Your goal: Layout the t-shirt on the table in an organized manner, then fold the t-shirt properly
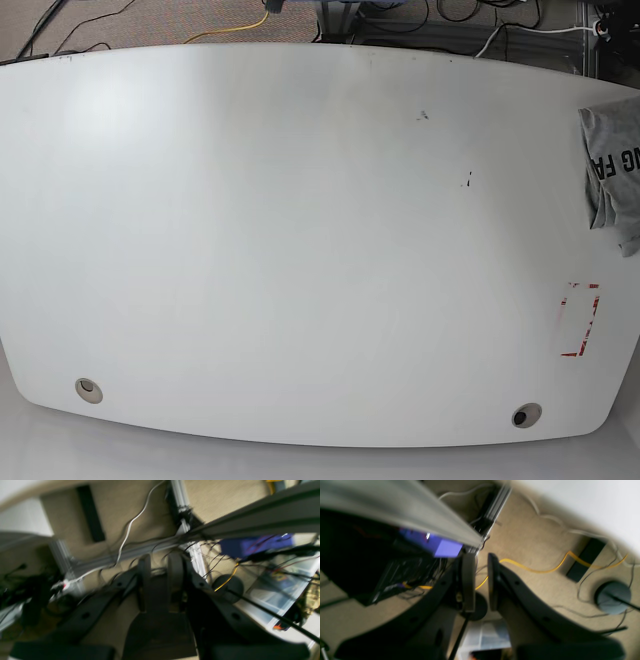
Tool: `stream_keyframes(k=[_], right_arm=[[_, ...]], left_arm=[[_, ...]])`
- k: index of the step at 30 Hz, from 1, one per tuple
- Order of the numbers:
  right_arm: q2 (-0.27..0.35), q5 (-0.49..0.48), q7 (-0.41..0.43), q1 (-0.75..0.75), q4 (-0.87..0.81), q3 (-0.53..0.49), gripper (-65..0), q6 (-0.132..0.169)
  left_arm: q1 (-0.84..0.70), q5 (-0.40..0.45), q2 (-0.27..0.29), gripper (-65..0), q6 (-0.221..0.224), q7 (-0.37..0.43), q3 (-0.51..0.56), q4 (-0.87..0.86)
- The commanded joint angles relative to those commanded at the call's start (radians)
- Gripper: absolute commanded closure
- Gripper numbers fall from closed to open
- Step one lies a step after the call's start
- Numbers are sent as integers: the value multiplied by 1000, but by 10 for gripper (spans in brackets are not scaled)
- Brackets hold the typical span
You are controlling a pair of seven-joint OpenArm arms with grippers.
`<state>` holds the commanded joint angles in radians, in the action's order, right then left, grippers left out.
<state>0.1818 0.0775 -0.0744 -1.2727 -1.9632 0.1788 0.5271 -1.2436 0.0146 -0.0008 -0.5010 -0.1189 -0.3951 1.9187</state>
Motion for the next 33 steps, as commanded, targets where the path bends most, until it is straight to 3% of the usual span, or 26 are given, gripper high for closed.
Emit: stream_keyframes(k=[9, 15, 23, 29, 33], right_arm=[[52, -97, 0, 124, 371, -2, -79, 0], [80, -95, 6, 318, 681, -41, -79, 2], [97, -95, 12, 537, 974, -132, -79, -5], [84, -94, 60, 703, 1208, -133, -79, -5], [66, -94, 63, 825, 1364, -135, -81, -2]], left_arm=[[227, 11, 0, -110, 2, 0, 9, -377], [396, 152, -2, -110, 3, 5, 57, -658], [614, 176, -9, -110, 8, 5, 57, -968], [804, 210, -41, -110, 94, 15, 61, -1275], [919, 210, -91, -113, 127, 92, 61, -1488]])
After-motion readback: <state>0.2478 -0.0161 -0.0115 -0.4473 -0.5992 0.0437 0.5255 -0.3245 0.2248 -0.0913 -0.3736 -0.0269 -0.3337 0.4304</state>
